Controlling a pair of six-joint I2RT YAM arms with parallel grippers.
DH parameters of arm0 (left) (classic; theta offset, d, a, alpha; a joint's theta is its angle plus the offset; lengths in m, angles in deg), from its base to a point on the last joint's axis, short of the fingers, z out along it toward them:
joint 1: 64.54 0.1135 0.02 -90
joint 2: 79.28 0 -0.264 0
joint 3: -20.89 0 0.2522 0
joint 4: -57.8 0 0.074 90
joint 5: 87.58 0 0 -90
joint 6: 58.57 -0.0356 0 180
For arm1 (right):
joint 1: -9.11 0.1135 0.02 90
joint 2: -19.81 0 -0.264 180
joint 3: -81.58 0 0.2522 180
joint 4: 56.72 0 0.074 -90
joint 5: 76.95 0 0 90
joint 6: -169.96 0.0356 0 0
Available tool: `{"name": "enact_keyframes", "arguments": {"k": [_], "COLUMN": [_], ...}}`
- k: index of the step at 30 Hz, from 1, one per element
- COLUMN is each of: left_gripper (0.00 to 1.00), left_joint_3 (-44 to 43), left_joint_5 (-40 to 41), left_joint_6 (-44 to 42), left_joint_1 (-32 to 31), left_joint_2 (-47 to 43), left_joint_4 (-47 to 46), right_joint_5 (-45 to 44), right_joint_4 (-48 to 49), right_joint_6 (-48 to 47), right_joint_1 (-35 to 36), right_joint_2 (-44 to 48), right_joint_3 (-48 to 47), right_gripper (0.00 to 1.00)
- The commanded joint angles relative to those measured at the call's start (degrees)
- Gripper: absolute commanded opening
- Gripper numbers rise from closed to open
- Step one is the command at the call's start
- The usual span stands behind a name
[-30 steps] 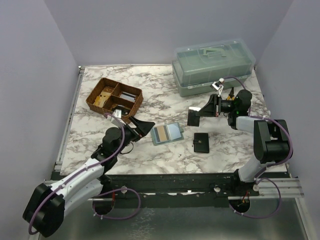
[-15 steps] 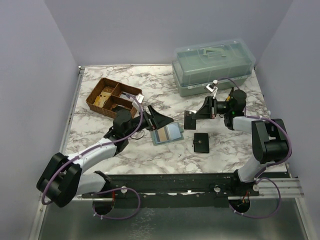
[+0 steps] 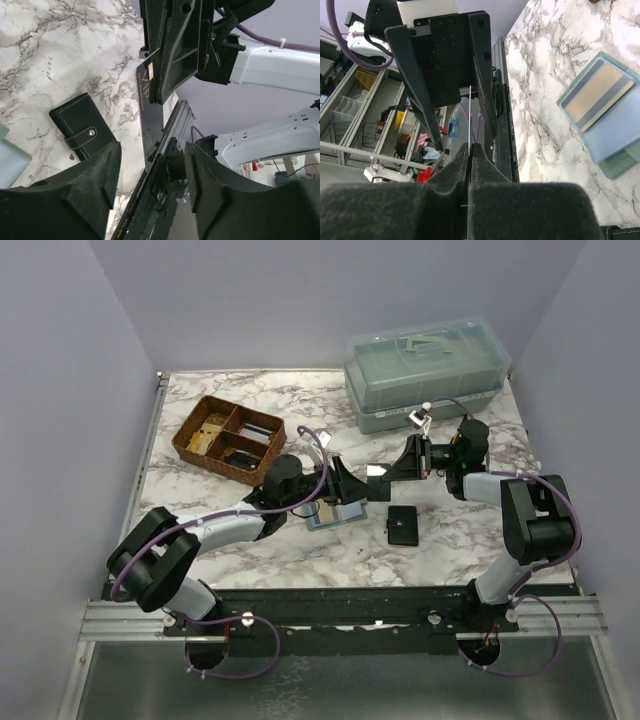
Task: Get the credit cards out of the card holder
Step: Place the credit card in the storage box.
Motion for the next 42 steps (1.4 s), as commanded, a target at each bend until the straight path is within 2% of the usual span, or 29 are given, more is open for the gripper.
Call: {"name": "enact_keyframes", "arguments": {"k": [1,3,5,7,9,11,12,14,15,16,19,22,25,26,28,31,32,34,35,36,37,38,39,41,42], "left_gripper": [0.54,0.5,0.41,0.29,0.03,0.0,0.0,0.0,0.0,0.0,0.0,0.0,0.0,0.0,0.0,0.0,0.0,0.0,0.0,0.0,0.0,0.0,0.0,0.0,0.0], "left_joint_3": [-2.08,-2.2,-2.26,-2.34,-2.22,-1.85,-1.56,-0.1,0.73,1.47,2.12,-1.39,-8.08,-10.14,-13.85,-17.55,-18.49,-20.43,-21.89,-22.63,-24.15,-25.08,-25.71,-26.82,-27.68], "left_joint_5": [0.68,-0.12,-1.14,-1.65,-3.06,-3.9,-4.01,-4.13,-4.44,-5.32,-8.7,-9.73,-4.26,-2.02,1.71,6.5,7.39,9.93,10.6,11.19,12.45,14.02,16.04,19.59,21.19], "left_joint_6": [0.42,1.17,1.96,2.66,3.07,3.45,2.88,1.45,0.75,-0.12,-4.76,-14.2,-24.71,-27.08,-29.85,-29.44,-29.22,-29.17,-30.38,-32.41,-33.87,-35.14,-35.87,-36.98,-37.99], "left_joint_1": [-0.33,-0.39,-0.48,-0.5,-0.45,-0.36,-0.34,0.5,1.21,2.25,6.14,11.05,14.38,15.42,17.56,20.94,21.95,22.95,23.14,23.21,23.42,23.69,24.09,25.56,26.19], "left_joint_2": [2.38,3.3,4.39,5.56,6.73,7.41,7.26,6.08,5.03,3.78,-1.04,-6.61,-10.99,-11.77,-12.35,-11.54,-11.3,-11.01,-10.77,-10.3,-10.07,-9.95,-9.92,-9.84,-9.56], "left_joint_4": [-3.14,-4.59,-6.35,-7.88,-10.28,-12.45,-12.61,-12.36,-11.67,-10.39,0.14,21.81,44.55,49.59,56.44,60.82,61.39,61.73,61.7,61.72,61.88,61.97,62.1,62.71,64.13], "right_joint_5": [1.67,1.72,1.77,1.86,2.03,2.56,3.01,4.79,6.01,7.7,12.1,13.41,12.88,12.7,12.02,10.57,10.18,8.15,6.1,1.47,-7.08,-15.55,-21.7,-24.28,-26.06], "right_joint_4": [0.01,0.09,0.23,0.42,0.64,1.38,1.97,3.19,3.33,3.27,7.53,16.8,20.76,20.98,21.16,20.07,16.48,-3.41,-18.75,-40.08,-66.3,-77.95,-79.2,-78.5,-80.71], "right_joint_6": [-0.94,-0.9,-0.87,-0.86,-0.82,-0.71,-0.55,-1.29,-1.49,-1.76,0.02,5.8,8.65,8.93,9.5,9.39,6.29,-6.62,-16.43,-33.44,-54.77,-67.81,-70.61,-70.41,-72.09], "right_joint_1": [0.5,0.58,0.75,0.93,1.1,1.2,1.21,1.16,1.16,1.12,0.91,0.45,-1.44,-2.24,-3.76,-4.82,-5.3,-5.73,-5.73,-5.74,-5.56,-3.44,-2.2,-2.95,-3.08], "right_joint_2": [-0.76,-0.85,-0.98,-1.03,-0.99,-0.88,-0.78,-0.68,-0.75,-0.99,-1.71,-2.55,-4.81,-5.81,-7.96,-10.08,-9.71,-8.09,-6.81,-5.42,-4.94,-4.7,-3.63,-3.33,-3.89], "right_joint_3": [-1.18,-1.23,-1.17,-1.16,-1.28,-1.37,-1.55,-2.45,-3.12,-4.08,-5.41,-5.02,-5.28,-5.35,-5.5,-6.2,-6.25,-7.36,-9.13,-15.32,-23.17,-27.82,-28.72,-29.49,-30.58], "right_gripper": [0.0,0.0,0.0,0.0,0.0,0.03,0.11,0.42,0.53,0.59,0.64,0.65,0.65,0.65,0.65,0.72,0.73,0.74,0.75,0.77,0.79,0.8,0.81,0.82,0.93]}}
